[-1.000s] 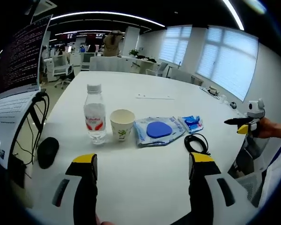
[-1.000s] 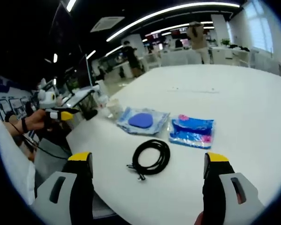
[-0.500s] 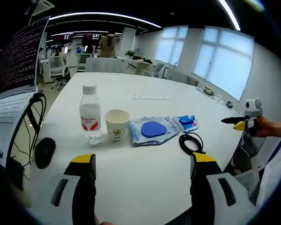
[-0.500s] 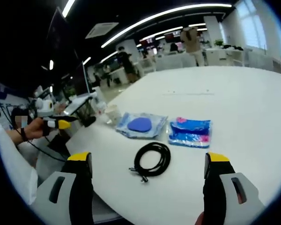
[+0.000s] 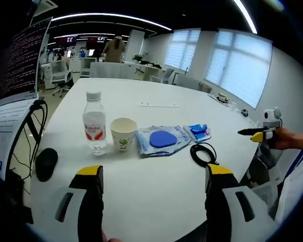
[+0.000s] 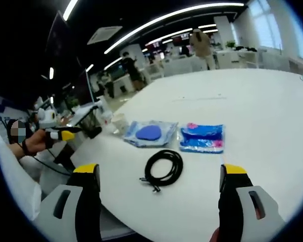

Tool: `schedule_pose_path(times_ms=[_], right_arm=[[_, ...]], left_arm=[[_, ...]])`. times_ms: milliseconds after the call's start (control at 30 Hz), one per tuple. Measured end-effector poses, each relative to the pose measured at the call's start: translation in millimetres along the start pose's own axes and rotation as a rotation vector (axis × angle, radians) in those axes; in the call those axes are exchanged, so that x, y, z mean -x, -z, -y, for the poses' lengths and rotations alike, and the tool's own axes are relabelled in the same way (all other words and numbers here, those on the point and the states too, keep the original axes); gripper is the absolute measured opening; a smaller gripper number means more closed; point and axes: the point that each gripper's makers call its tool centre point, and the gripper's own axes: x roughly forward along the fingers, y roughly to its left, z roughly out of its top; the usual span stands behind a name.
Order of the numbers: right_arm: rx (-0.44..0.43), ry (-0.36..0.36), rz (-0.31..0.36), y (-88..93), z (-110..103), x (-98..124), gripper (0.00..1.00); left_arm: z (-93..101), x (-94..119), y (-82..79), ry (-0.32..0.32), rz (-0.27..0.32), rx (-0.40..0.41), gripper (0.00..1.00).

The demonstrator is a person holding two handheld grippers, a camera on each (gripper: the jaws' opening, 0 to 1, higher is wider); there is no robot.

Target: Arrange the tabletop items into an orderly group along one side of the table until the central work area is clear of visible clutter.

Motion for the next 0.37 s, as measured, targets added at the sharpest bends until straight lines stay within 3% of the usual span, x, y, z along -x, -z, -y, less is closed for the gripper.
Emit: schedule_pose_path(times_ms=[367], right_arm=[[-0.002,-0.005,-0.003,1.9,-3.3,-2.3,0.97]], left_arm=[[-3.1,4.3,2.5,-0.003,0.002,0.007,0.85]])
